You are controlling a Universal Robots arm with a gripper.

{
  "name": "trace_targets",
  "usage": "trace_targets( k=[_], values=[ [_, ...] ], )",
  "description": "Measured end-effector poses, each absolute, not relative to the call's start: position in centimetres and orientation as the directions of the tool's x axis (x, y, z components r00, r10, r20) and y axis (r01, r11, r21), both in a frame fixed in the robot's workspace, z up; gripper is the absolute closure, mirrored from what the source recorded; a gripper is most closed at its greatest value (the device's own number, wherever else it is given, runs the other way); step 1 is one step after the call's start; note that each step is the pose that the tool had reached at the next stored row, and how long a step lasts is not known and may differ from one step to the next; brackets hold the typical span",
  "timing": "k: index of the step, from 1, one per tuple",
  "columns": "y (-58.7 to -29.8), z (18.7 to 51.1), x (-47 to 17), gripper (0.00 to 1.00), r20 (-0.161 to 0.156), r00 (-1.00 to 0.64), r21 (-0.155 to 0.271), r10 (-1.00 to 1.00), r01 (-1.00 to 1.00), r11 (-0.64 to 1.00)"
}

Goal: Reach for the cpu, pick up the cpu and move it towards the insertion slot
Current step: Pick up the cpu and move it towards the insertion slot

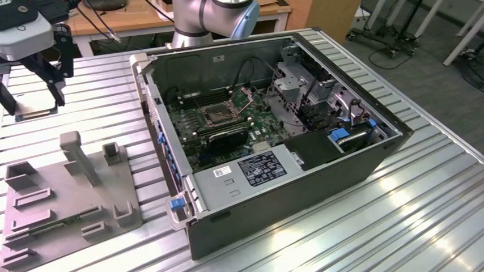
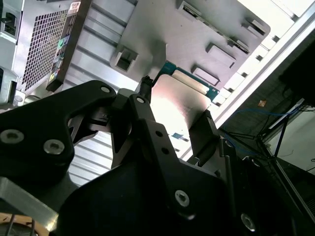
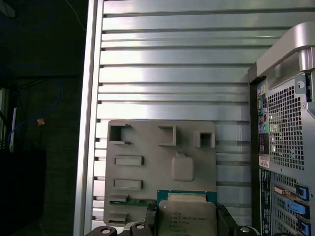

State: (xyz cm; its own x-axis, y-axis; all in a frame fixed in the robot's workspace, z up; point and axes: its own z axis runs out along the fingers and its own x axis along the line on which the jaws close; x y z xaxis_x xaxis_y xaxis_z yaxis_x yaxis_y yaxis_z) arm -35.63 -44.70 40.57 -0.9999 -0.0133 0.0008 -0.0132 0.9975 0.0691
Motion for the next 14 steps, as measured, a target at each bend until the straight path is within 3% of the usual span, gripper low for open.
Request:
trace_targets(
  k=[14],
  values=[
    [-44.70,40.56,-34.87,0.45,0.001,-1.000,0.069,-0.013,-0.013,0.998]
  ],
)
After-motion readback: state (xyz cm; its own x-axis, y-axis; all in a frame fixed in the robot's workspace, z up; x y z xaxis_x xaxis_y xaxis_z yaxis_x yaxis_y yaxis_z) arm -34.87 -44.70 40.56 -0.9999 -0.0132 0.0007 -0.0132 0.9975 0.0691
